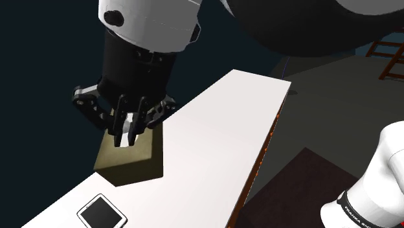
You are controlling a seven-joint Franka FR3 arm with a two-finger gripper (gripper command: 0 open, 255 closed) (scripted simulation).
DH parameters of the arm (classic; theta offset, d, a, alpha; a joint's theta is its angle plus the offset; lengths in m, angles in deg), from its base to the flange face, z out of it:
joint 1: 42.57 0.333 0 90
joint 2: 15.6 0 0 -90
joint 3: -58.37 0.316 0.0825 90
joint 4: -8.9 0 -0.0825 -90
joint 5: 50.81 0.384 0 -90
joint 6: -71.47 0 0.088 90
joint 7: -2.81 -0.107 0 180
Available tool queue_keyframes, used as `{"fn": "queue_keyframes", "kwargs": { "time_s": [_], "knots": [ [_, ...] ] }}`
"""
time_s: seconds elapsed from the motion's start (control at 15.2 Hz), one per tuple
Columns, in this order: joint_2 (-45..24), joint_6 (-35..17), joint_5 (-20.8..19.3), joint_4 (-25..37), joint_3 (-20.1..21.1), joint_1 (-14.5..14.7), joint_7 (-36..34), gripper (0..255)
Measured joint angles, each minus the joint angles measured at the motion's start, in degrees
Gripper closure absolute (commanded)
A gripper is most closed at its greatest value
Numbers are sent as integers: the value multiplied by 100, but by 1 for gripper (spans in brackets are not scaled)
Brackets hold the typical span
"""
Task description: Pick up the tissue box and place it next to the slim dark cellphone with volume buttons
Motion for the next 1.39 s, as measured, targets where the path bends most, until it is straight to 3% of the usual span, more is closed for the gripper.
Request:
{"fn": "queue_keyframes", "kwargs": {
  "time_s": [0.13, 1.39],
  "knots": [
    [-147, -50, -123, 91, 89, 19, -161, 255],
    [-463, -1466, -330, -1046, 207, 45, -341, 255]
  ]
}}
